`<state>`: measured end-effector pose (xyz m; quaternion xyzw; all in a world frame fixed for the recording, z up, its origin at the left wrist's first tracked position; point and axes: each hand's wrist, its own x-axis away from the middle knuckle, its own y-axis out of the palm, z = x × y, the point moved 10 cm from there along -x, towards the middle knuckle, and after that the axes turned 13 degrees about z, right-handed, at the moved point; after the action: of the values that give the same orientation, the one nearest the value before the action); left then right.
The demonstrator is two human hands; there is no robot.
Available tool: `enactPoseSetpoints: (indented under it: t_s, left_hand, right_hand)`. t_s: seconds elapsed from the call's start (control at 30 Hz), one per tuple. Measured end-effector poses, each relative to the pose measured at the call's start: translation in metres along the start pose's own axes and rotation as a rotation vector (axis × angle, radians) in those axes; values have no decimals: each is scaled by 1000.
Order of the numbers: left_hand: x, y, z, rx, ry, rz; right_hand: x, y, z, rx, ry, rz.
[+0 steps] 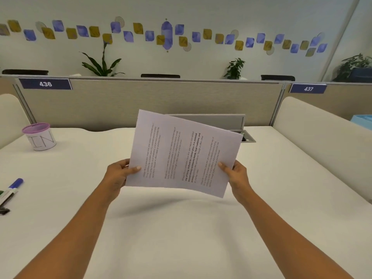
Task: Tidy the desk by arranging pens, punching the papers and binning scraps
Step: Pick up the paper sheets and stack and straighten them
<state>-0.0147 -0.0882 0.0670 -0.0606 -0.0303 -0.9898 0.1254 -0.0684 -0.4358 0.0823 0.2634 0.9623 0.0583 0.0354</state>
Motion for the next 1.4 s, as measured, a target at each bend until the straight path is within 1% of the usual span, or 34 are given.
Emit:
enactPoseSetpoints:
  t_s: [0.07,0.23,0.33,0.5,0.7,0.8,0.93,1.1,1.27,1.4]
  left_hand:
    - [0,4,4,-20,30,7]
    - [0,8,17,29,101,46]
    - [3,9,12,9,104,54]
    - [11,7,-6,1,77,93]
    - [11,10,18,-41,150,137]
    - [12,11,21,-62,165,119]
    - [18,12,2,-80,125,66]
    - [17,13,0,-46,110,80]
    - [12,13,13,-49,153,80]
    - [16,13,-4,-48,125,61]
  right_hand:
    - [0,0,-6,26,-20,8]
    - [-5,-4,-22,33,-61,40]
    - [-3,-8,-16,79,-79,35]
    - [4,-7,5,156,-49,11]
    - [0,-3,-13,137,-80,38]
    - [0,-6,-11,111,-75,40]
    - [8,-8,8,132,-25,5]
    - [7,-6,8,192,-18,33]
    - [4,-7,-4,156,-42,40]
    - [11,-11,14,183,2,25]
